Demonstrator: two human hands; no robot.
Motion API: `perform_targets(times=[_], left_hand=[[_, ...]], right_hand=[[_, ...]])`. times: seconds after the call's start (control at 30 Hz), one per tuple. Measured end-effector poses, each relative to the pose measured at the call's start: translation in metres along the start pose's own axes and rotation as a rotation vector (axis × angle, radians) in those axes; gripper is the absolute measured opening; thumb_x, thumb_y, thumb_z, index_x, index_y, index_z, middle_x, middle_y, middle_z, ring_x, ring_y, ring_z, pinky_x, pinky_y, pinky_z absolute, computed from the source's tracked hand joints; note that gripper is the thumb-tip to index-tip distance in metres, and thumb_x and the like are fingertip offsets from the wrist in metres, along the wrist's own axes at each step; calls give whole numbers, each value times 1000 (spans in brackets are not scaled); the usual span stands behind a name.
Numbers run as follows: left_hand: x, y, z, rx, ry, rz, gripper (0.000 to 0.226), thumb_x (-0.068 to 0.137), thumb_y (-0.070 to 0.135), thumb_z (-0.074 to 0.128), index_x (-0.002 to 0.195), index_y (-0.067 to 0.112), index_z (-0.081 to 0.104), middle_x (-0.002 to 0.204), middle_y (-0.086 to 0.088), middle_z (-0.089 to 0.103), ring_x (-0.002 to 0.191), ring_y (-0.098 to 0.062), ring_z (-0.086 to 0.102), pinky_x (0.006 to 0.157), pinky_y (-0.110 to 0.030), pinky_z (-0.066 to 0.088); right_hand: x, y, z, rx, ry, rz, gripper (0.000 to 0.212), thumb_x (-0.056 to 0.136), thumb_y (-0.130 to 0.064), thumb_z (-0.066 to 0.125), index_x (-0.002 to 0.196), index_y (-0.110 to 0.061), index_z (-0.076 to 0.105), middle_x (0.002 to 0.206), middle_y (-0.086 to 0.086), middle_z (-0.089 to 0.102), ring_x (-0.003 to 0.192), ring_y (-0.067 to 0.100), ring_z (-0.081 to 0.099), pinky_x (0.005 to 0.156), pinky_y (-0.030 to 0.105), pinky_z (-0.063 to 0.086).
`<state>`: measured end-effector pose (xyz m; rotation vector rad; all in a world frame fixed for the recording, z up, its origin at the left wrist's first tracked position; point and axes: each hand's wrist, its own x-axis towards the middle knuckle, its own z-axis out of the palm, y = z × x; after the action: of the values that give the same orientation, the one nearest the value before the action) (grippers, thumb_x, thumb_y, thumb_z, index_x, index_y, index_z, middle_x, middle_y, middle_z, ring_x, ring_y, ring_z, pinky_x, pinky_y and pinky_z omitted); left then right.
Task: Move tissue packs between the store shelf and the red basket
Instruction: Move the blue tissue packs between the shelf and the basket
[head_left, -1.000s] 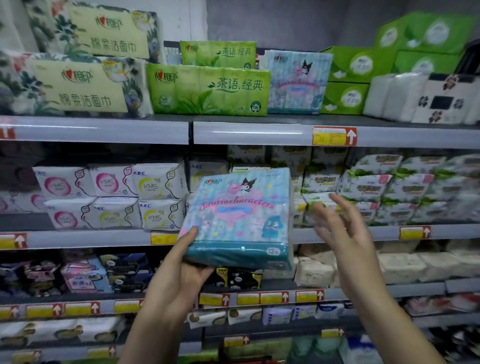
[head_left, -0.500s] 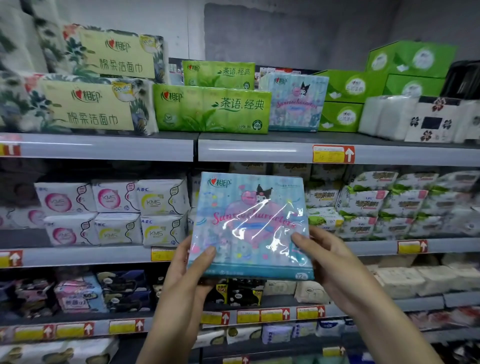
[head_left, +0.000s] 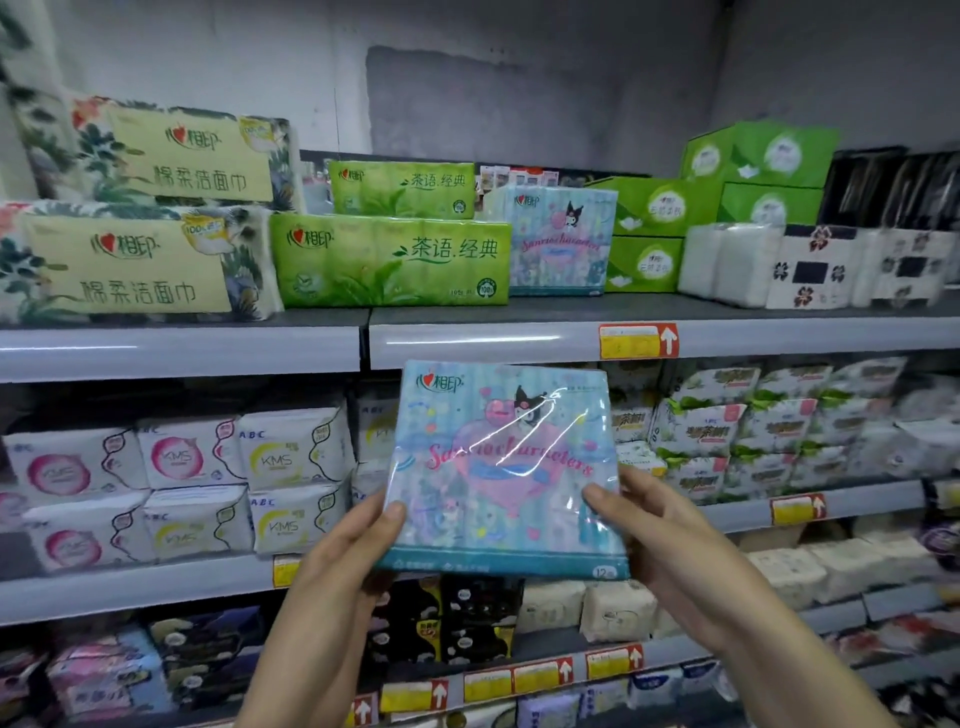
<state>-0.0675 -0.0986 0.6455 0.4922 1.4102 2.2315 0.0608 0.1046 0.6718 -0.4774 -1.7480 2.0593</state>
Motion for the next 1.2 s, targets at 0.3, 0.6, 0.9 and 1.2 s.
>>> perform_targets(times=[0.3, 0.6, 0.9, 1.2], left_hand=[[37, -1, 60, 29, 5, 69, 39, 70, 27, 66, 107, 15, 71, 102, 0, 75, 94, -11, 69, 83, -29, 45], [79, -16, 143, 54, -28, 133, 39, 71, 21, 73, 110, 20, 71, 110, -1, 73, 102, -15, 65, 89, -34, 45], [115, 37, 175, 181, -47, 273, 45, 64, 13, 77, 108, 15, 70, 104, -1, 74, 89, -14, 70, 80, -36, 50], [193, 87, 189, 396, 15, 461, 16, 83, -1, 64, 92, 9, 72, 81, 4, 76, 78, -10, 70, 72, -22, 59]], right_hand=[[28, -27, -51, 1, -11, -61, 44, 70, -24, 67, 113, -19, 62, 102, 2, 74, 95, 20, 70, 88, 43, 54], [73, -60, -132, 23, -66, -173, 84, 37, -47, 91, 112, -16, 66, 110, 7, 71, 96, 23, 70, 72, 34, 58], [117, -113, -145, 88, -140, -306, 87, 40, -40, 90, 118, -15, 61, 109, 5, 72, 90, 19, 71, 68, 30, 57], [179, -161, -126, 165, -127, -436, 48, 76, -2, 63, 122, -12, 51, 88, 6, 70, 62, 9, 68, 43, 16, 47]])
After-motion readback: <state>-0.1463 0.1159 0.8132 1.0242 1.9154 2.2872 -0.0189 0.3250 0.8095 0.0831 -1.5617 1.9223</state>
